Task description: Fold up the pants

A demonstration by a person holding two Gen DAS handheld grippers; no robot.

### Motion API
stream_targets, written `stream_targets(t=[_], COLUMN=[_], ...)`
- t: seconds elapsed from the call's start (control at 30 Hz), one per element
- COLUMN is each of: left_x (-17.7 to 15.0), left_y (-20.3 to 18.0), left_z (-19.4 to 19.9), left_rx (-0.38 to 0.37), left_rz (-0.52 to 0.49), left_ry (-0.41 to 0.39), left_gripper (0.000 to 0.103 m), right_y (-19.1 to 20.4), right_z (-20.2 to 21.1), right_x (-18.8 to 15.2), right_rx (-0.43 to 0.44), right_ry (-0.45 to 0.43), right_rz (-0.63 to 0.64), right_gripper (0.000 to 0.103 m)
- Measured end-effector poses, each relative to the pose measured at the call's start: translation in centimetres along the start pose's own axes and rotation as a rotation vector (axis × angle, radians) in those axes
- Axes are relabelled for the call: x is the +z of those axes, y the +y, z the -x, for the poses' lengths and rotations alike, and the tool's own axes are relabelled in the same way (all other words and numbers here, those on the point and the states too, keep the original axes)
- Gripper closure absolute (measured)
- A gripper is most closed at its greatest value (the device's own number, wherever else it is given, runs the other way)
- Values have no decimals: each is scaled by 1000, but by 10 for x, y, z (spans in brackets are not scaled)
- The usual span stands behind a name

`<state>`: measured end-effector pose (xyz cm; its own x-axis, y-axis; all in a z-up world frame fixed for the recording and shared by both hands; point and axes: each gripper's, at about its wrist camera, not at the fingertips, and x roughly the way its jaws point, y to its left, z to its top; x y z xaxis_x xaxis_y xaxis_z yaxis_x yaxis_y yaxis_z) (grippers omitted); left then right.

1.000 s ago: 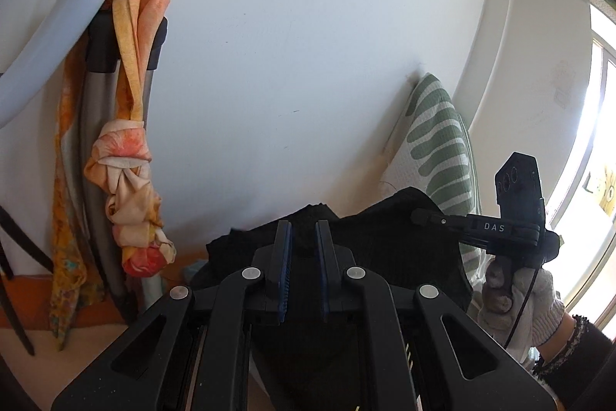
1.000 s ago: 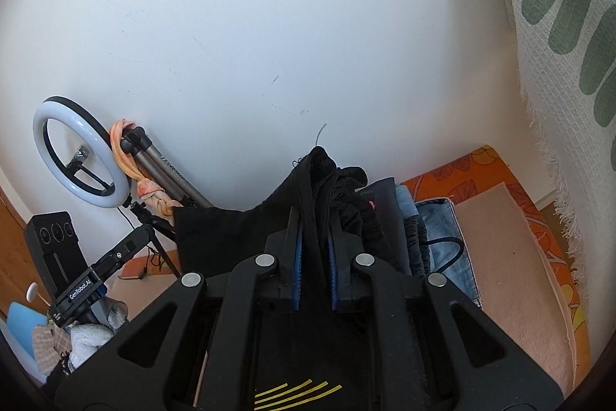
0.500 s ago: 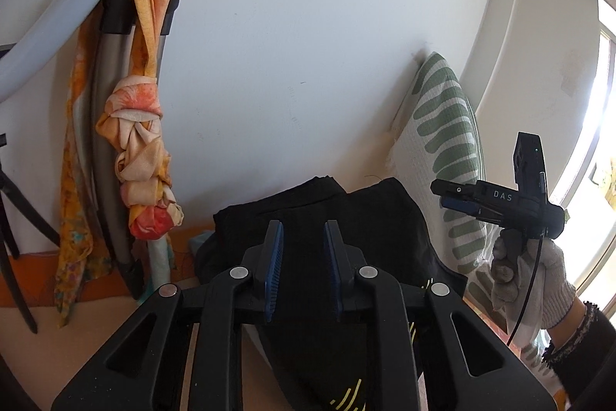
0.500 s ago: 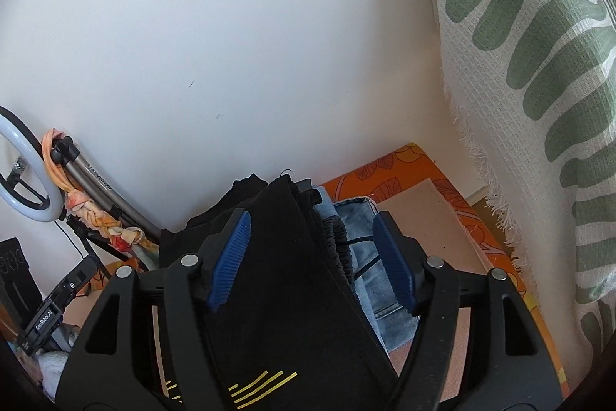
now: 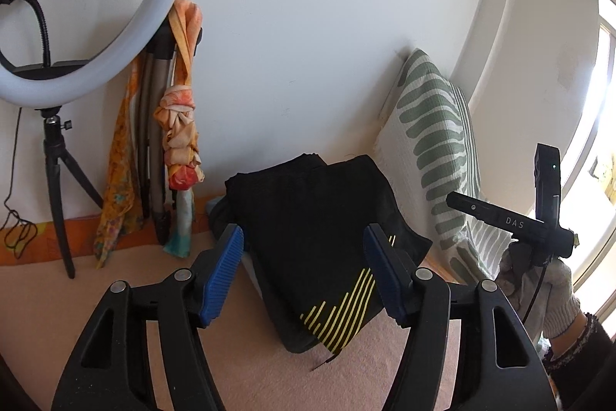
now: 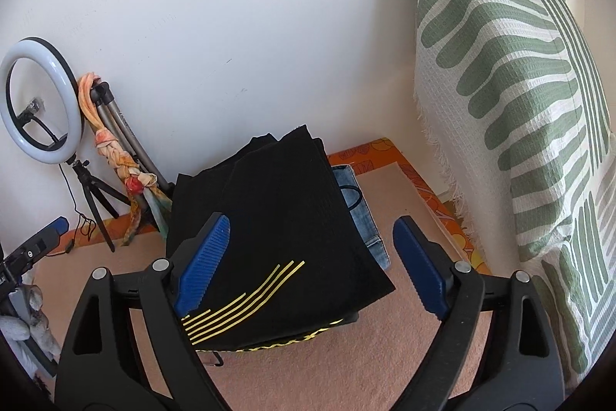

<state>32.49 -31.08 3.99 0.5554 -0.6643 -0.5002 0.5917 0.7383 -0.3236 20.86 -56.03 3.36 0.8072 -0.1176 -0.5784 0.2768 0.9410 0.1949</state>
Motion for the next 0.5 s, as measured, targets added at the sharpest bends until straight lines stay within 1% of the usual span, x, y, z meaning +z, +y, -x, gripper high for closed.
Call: stream_targets(t=[0.1, 0.17, 0.23, 0.3, 0.37, 0.47, 0.5], left_x=[-9, -15, -23, -30, -40, -55, -60], left_y=[-7, -12, -15, -18, -22, -28, -29], left_z=[23, 36, 52, 67, 83, 104, 110], left_rx=[53, 72, 83, 96, 128, 199, 208], left_rz=[-4, -6, -16, -34, -60, -100, -107], left_ry=[9, 7, 0, 0, -13, -30, -32], left_gripper=[29, 28, 28, 25, 24, 23, 23], right_y=[10, 17, 24, 32, 40, 50, 53], right_z=[27, 47, 64, 80, 94, 114, 121], right_x=[-11, -20, -29, -39, -50, -66, -72], right_rx=[-40, -62, -83, -113, -132, -137, -141], right_ry=[-27, -51, -76, -92, -100, -118, -126], right_rz=[4, 6, 18, 34, 43, 37, 37], right_gripper=[5, 0, 0, 0, 0, 0, 0])
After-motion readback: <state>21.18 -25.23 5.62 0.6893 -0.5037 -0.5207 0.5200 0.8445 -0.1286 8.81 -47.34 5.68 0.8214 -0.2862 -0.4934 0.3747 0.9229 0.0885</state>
